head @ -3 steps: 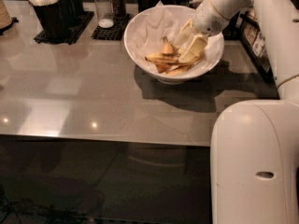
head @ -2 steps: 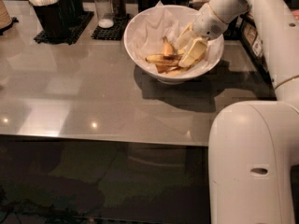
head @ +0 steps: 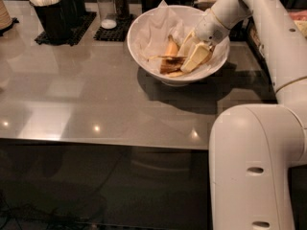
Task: Pick banana from white bowl
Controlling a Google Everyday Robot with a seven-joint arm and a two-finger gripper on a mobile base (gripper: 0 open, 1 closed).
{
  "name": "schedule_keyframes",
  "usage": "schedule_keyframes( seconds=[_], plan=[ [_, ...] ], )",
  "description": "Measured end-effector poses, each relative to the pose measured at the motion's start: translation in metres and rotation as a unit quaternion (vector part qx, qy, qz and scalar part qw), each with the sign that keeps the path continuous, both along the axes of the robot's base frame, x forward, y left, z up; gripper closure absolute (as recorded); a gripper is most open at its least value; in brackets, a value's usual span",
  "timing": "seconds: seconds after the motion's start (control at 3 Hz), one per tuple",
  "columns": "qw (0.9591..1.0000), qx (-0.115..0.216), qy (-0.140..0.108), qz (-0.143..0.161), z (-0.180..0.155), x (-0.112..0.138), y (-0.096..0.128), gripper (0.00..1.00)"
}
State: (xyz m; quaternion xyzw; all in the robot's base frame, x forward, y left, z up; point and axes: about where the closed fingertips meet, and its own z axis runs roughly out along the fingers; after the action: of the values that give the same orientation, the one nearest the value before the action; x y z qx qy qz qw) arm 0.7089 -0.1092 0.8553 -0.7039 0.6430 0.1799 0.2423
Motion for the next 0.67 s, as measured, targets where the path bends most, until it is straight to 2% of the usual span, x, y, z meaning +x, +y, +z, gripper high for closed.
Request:
schedule_keyframes(
  seconds=[0.33, 0.67],
  plan=[
    [1.0, 0.0, 0.0, 0.0, -0.0001, -0.0018, 0.0003, 0.9],
    [1.0, -0.003, -0.002, 0.003, 0.0052, -0.003, 0.0021, 1.0]
  ],
)
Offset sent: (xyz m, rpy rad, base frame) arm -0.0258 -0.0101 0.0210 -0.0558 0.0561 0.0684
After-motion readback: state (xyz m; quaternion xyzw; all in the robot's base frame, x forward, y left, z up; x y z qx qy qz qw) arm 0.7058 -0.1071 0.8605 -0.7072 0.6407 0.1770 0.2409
